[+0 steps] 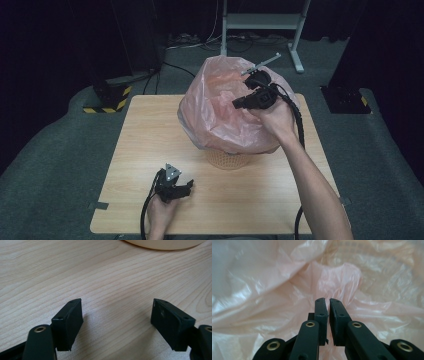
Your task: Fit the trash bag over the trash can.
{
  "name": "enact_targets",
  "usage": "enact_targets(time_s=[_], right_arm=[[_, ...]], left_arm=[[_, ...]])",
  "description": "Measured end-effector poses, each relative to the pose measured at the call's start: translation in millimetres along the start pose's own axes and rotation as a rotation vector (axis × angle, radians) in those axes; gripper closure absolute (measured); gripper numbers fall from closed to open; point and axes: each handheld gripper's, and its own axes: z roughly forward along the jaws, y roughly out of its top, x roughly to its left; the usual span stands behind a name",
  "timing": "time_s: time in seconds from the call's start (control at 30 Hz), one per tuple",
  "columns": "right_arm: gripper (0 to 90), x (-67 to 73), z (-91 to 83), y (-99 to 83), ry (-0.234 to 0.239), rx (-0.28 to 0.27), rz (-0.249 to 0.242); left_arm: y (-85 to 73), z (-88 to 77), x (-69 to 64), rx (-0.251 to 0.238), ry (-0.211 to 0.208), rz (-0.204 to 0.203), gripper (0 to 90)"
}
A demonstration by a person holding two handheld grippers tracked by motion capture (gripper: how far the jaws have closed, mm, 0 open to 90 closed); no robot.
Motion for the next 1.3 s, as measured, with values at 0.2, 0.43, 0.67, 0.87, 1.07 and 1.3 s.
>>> enact_targets(time_s=[0.2,0.43,0.67,0.87,1.07,1.3], right_arm=[[84.7,0.3,-3.6,5.4,0.008,-0.012,0.004],[86.0,-2.3,-4.3,3.9,0.007,-0.013,-0.012],[86.3,-10.4,2.6,4.3,-0.005,-0.003,0.028],[86.9,-5.7,26.2,10.0,0.002,0.078,0.024],[86.8,3.2,39.5,11.9,0.009,0.109,0.004],[86.7,-2.8,21.7,11.1,-0.018,0.047,0.028]], left_arm=[[0.0,0.0,-0.4,0.001,-0.002,0.002,25.0],[0.0,0.0,-0.1,0.001,-0.003,0.002,24.5],[0.0,0.2,-0.1,-0.001,-0.002,0.005,24.5],[0.1,0.0,0.0,0.001,-0.003,0.005,24.5],[0.1,0.0,0.0,0.001,-0.003,0.005,24.5],[0.1,0.2,-0.3,-0.002,-0.002,0.002,24.5]])
